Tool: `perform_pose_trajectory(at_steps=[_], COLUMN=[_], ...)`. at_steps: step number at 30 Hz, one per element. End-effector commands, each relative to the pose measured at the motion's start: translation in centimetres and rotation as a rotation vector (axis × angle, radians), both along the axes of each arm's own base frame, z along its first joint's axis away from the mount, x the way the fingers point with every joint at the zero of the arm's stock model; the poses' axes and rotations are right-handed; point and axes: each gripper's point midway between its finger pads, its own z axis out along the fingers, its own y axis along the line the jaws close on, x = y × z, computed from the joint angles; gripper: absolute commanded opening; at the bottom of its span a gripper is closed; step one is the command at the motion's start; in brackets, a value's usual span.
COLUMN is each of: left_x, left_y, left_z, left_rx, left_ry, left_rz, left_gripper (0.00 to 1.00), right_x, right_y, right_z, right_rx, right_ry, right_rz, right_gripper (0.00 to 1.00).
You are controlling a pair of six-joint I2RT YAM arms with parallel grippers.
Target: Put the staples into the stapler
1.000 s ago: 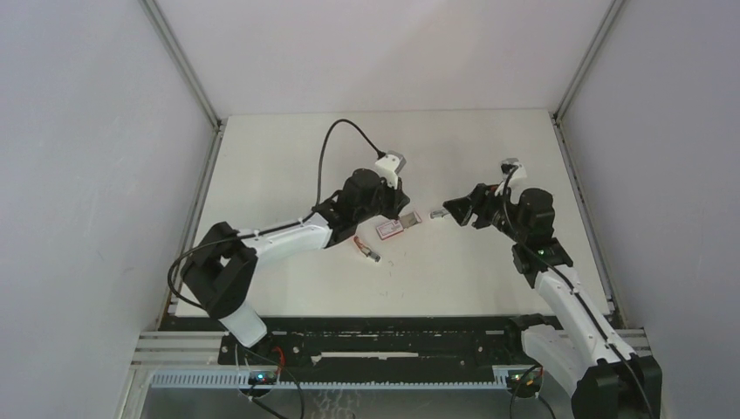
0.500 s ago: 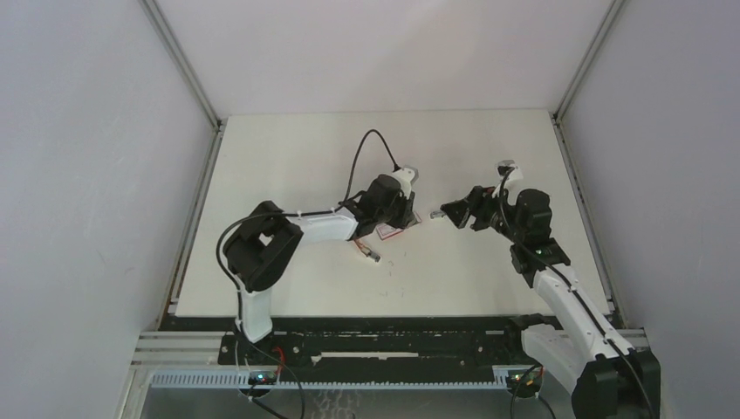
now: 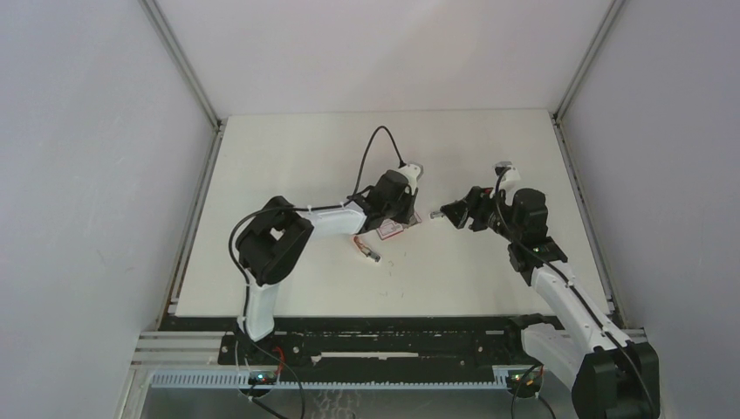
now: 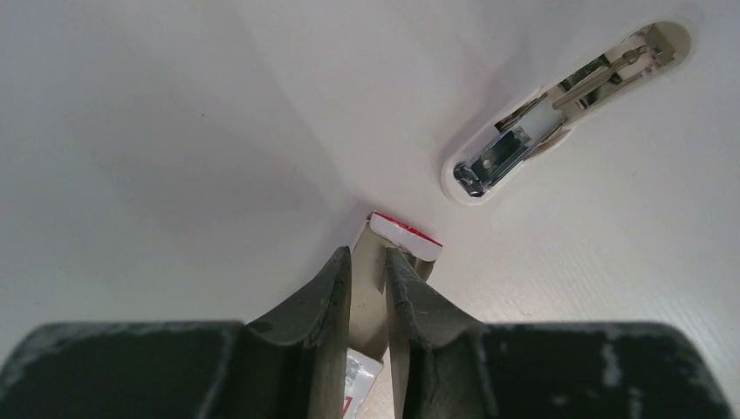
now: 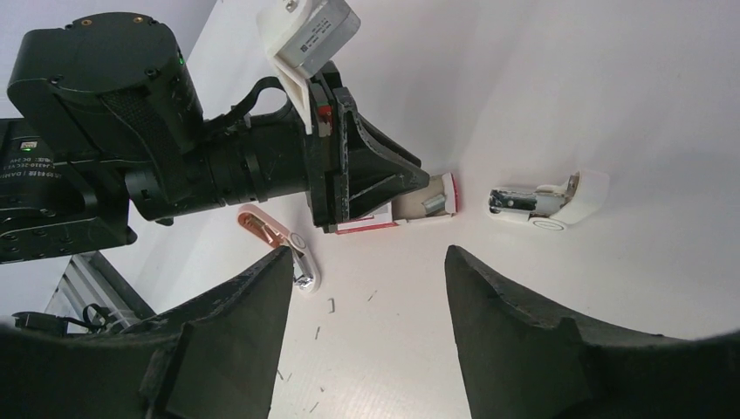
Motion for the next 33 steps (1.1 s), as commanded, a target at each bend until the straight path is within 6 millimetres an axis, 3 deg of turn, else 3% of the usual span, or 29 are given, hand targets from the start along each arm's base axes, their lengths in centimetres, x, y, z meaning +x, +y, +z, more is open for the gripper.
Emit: perform_pose_trajectory(at_steps=[1, 9, 21, 33], left_x=[0.8, 0.4, -0.5, -0.3], left_y=[-1.3, -1.3, -2.1, -1.8], left_z=[1.6, 0.5, 1.3, 0.2], left_rx=[-0.013, 0.005, -0.013, 0.022], left_ry=[-0.044, -0.024, -0.041, -0.038], left_rz=[-0.016, -0.020, -0.056, -0.047], left_gripper=[0.24, 0.22, 0.22, 0.21], right_x=[0.4, 0.5, 0.5, 0.5], right_y=[0.2, 0.2, 0.2, 0.2], right_z=[0.8, 0.6, 0.5, 0.5], right_rx=[0.006, 0.007, 0.008, 0.009], right_ry=[-0.038, -0.030, -0.022, -0.022], right_rz=[-0.001, -0.003, -0.003, -0.002], right_gripper=[0.64, 0.63, 0.63, 0.63])
